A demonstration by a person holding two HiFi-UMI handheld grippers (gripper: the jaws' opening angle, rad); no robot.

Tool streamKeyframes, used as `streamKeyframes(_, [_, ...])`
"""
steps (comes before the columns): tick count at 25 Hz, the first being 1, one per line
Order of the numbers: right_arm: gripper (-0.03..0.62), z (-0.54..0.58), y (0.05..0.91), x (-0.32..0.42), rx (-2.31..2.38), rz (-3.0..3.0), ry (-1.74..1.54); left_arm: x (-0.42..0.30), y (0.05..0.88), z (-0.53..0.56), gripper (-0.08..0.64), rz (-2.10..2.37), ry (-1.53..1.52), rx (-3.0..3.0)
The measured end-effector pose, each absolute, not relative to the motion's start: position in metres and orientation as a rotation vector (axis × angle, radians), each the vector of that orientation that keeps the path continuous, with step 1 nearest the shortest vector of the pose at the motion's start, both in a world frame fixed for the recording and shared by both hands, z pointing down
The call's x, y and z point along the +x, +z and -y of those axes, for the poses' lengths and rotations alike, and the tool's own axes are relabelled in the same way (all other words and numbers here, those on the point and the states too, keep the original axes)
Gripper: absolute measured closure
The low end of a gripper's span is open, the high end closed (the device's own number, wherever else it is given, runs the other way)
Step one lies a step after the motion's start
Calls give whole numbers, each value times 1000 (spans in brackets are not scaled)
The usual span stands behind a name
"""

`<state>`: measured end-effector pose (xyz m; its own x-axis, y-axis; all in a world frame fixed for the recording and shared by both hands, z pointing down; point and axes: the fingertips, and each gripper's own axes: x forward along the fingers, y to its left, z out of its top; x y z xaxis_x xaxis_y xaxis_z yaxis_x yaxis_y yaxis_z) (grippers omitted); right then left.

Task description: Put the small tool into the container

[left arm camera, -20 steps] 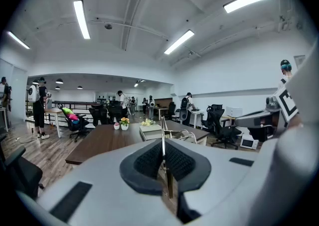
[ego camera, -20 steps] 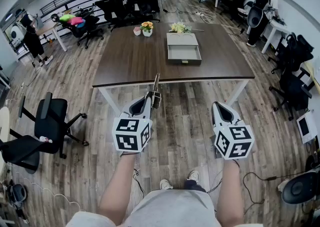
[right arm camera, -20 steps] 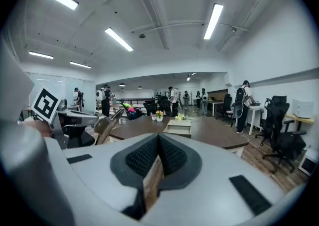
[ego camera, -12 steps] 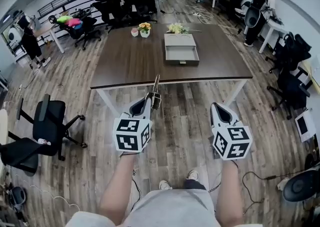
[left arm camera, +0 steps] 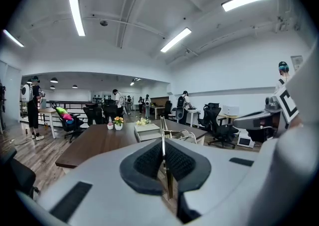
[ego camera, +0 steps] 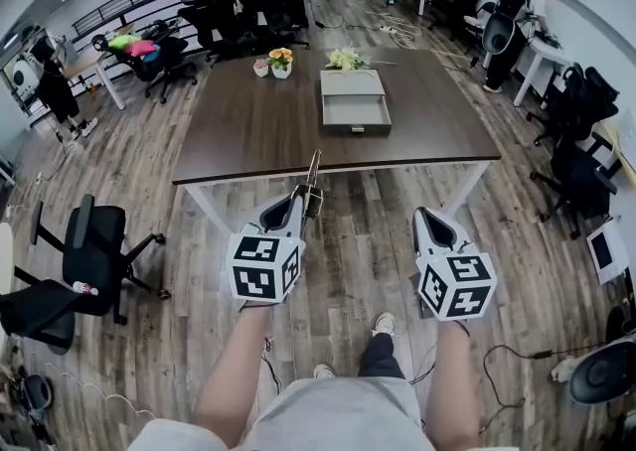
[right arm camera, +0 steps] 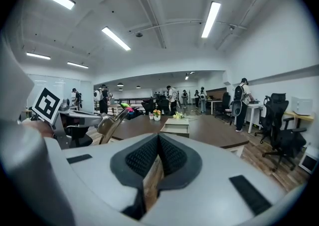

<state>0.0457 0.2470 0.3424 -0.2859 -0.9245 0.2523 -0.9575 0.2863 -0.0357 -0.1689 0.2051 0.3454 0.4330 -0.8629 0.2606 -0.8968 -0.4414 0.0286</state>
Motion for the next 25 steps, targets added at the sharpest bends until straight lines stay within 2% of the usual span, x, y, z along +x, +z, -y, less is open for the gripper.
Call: streamKeyframes(25, [588, -63, 364, 117, 1524, 2477, 308, -79, 360, -53, 557, 1646, 388, 2413])
